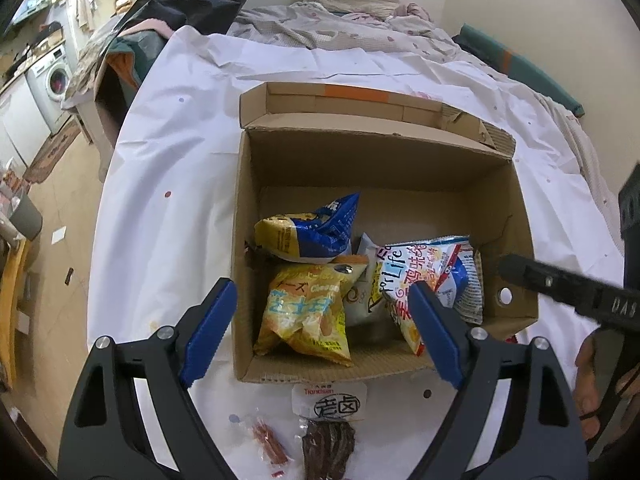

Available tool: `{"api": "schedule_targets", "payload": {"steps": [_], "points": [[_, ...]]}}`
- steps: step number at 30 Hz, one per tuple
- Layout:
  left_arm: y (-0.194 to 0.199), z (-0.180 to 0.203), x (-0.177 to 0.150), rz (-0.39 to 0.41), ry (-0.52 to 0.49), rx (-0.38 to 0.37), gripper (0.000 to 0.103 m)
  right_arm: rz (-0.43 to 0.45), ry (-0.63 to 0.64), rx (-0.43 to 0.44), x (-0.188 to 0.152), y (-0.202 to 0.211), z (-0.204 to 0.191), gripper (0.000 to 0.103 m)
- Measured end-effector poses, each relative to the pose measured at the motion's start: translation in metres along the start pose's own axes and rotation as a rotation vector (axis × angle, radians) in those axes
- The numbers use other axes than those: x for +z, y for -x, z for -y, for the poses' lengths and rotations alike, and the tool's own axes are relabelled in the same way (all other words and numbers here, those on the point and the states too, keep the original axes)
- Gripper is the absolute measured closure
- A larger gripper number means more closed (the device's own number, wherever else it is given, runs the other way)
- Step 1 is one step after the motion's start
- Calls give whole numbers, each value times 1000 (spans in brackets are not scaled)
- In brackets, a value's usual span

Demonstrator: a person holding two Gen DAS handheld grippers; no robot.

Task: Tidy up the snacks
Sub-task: 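Withdraw both grippers from the box toward the remaining snacks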

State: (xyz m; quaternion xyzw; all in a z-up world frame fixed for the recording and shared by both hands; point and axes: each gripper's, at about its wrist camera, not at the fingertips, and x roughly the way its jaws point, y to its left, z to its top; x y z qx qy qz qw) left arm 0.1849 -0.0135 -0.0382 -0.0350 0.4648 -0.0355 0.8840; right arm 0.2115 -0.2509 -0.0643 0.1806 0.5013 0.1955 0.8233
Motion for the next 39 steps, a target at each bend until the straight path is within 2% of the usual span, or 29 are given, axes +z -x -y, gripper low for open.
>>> {"api": "schedule_targets", "payload": {"steps": [6, 12, 16, 21, 31, 33, 36, 39], "points": [[12, 4, -5, 28, -32, 20, 18, -2, -13, -21, -17, 18, 7, 22], [31, 1, -21, 19, -54, 26, 18, 1, -14, -22, -42, 38, 1, 22], [42, -8, -38, -6, -24, 19, 18, -30, -36, 3, -61, 43, 0, 22], [49, -19, -60, -56, 17, 21, 18, -52, -82, 29, -82, 47, 0, 22], [30, -54, -85, -185, 183, 68, 18, -59, -151, -48, -96, 40, 13, 23], [20, -54, -89, -235, 182, 66, 18, -61, -177, -60, -95, 37, 19, 22], [2, -46, -99, -321, 164, 23, 18, -64, -221, -67, -96, 34, 28, 22], [-16, -23, -110, -377, 92, 4, 18, -69, -235, -81, -96, 32, 31, 22]]}}
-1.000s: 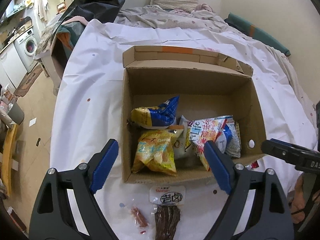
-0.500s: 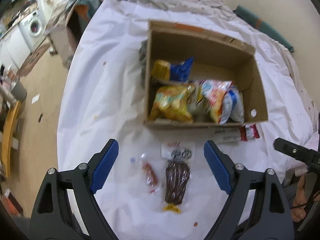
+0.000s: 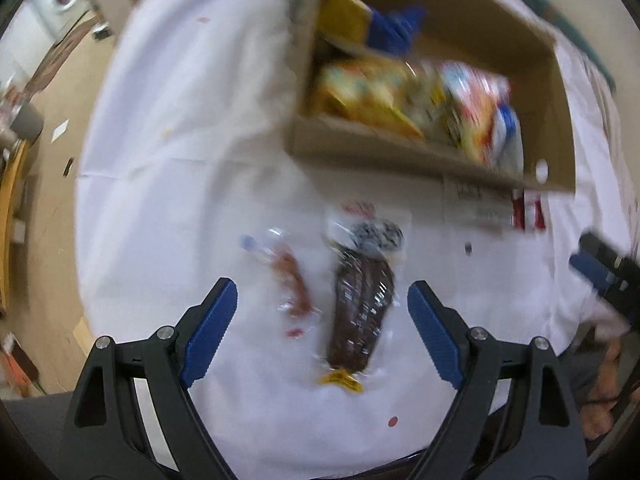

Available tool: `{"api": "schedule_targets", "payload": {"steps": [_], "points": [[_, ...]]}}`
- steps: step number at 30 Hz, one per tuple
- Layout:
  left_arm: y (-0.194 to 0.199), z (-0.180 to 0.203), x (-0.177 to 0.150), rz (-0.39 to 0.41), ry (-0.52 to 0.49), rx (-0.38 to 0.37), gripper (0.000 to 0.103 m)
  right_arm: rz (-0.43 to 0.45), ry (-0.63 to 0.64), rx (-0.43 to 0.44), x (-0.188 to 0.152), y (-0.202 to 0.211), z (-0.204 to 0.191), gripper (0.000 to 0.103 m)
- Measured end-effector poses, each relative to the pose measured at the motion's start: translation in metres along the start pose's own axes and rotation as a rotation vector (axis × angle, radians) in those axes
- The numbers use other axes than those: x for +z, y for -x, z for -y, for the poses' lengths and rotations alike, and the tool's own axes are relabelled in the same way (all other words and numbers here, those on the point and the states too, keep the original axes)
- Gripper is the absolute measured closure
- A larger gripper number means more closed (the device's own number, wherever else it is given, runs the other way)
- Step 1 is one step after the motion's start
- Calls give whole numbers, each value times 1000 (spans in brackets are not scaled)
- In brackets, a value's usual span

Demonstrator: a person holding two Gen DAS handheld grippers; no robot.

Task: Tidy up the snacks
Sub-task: 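Withdraw both grippers from the box toward the remaining snacks, then grasp the brown jerky packet with the left gripper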

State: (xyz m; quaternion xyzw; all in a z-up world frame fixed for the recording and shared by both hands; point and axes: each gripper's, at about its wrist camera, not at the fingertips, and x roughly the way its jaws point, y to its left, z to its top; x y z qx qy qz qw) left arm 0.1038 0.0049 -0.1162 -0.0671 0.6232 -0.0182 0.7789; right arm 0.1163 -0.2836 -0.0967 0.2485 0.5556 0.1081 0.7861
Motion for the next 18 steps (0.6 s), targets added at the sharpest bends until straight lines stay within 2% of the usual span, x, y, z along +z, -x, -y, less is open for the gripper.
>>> {"api": "schedule_targets", "payload": {"steps": [4, 5, 7, 8, 16, 18], "points": [[-32, 43, -10, -81, -189, 10, 18, -7, -14, 4, 0, -1, 1, 22], [-38, 48, -12, -84, -212, 40, 18, -5, -14, 5, 1, -1, 1, 22], [-48, 52, -15, -60, -240, 162, 18, -1, -18, 8, 1, 1, 2, 23], [-54, 52, -16, -58, -250, 188, 18, 3, -25, 11, 2, 2, 4, 23], [-66, 67, -16, -43, -321, 215, 18, 24, -118, 34, 7, 10, 24, 23], [-69, 67, -14, -65, -302, 191, 20, 25, -138, 37, 8, 10, 27, 22]]}}
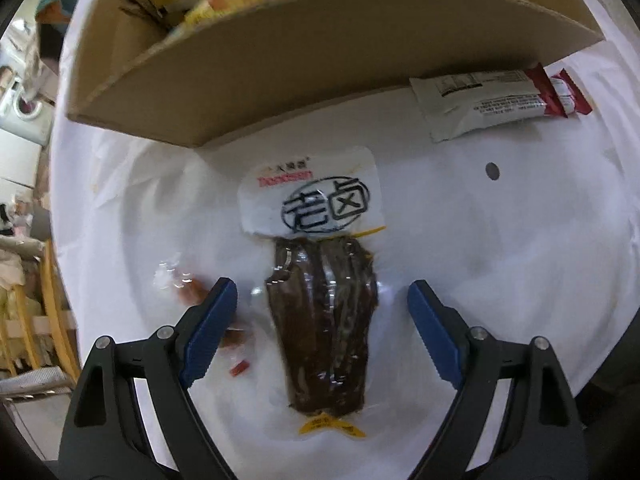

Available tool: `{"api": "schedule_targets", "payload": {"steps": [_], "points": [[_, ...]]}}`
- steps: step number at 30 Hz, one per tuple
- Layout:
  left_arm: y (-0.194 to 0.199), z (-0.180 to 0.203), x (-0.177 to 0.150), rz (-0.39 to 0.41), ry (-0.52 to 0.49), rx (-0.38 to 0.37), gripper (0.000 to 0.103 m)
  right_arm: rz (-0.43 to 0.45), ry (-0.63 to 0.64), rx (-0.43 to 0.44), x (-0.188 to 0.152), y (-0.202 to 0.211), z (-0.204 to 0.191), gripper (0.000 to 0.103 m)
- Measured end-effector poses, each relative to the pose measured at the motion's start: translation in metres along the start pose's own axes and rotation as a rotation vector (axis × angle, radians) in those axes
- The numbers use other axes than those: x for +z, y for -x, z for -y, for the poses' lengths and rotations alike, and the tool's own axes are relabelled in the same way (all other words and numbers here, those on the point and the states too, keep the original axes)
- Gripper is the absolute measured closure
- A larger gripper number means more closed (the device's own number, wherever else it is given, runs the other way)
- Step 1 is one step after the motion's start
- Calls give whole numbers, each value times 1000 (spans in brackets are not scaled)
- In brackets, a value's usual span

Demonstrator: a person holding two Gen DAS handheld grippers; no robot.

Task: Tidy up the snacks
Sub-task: 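Grasp the brown jerky packet with the left gripper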

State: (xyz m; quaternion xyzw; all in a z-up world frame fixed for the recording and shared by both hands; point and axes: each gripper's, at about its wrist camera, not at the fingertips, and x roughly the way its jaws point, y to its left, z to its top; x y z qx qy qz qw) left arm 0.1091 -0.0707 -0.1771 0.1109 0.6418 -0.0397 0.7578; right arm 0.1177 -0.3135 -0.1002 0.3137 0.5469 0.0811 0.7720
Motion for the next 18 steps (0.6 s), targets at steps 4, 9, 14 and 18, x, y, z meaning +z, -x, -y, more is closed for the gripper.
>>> {"api": "schedule_targets", "payload": {"steps": [4, 9, 14, 18], "points": [[12, 0, -1, -5, 12, -127, 35, 1, -12, -5, 0, 0, 2, 22], [2, -1, -6, -21, 38, -42, 21, -1, -2, -14, 0, -2, 0, 22], [1, -12, -9, -18, 40, -88, 42, -4, 10, -28, 0, -5, -1, 23], [12, -18, -10, -8, 30, -113, 61, -9, 9, -35, -1, -6, 1, 22]]}}
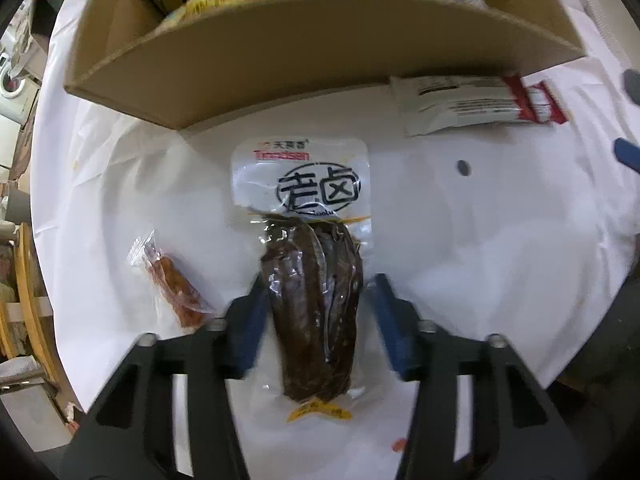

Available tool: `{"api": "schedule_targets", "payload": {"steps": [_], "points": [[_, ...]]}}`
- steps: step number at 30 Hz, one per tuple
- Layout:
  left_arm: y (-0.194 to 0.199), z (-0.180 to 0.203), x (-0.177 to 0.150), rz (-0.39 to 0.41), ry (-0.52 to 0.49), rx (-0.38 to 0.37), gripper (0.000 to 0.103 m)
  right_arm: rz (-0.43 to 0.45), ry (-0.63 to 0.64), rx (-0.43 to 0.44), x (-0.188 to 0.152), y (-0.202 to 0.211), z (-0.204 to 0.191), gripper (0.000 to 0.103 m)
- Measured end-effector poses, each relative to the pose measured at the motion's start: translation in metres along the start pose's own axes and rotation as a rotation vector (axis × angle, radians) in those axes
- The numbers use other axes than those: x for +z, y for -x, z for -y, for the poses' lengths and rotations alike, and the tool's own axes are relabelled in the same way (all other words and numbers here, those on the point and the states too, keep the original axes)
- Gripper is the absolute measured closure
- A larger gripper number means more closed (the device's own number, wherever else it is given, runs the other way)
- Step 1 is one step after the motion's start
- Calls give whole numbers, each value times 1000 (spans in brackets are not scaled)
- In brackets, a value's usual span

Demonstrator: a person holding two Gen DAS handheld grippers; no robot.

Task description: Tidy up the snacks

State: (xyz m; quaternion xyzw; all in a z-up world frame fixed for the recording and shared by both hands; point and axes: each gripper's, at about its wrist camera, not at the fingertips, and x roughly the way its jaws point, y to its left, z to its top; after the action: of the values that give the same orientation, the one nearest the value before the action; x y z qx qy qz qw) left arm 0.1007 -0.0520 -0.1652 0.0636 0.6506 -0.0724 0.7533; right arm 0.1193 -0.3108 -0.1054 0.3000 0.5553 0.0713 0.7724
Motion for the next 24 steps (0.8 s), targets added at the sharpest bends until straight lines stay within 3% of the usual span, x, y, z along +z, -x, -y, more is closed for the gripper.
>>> {"api": "schedule_targets", "payload": {"steps": [6, 11, 15, 19, 24], "points": [[64, -14, -13, 91, 52, -129, 61, -37, -6, -9, -2, -11, 3, 22], [110, -39, -25, 183, 95, -146, 61, -125, 17, 36, 3, -41, -10, 25], [111, -57, -27, 223, 116, -119, 61, -97, 52, -5, 15, -57, -20, 39], [95, -51, -25, 195, 157, -126, 61, -115, 45, -50, 21, -81, -17, 66], [89, -48, -18, 189, 177, -127, 60, -114, 90, -17, 14, -71, -26, 91]]}}
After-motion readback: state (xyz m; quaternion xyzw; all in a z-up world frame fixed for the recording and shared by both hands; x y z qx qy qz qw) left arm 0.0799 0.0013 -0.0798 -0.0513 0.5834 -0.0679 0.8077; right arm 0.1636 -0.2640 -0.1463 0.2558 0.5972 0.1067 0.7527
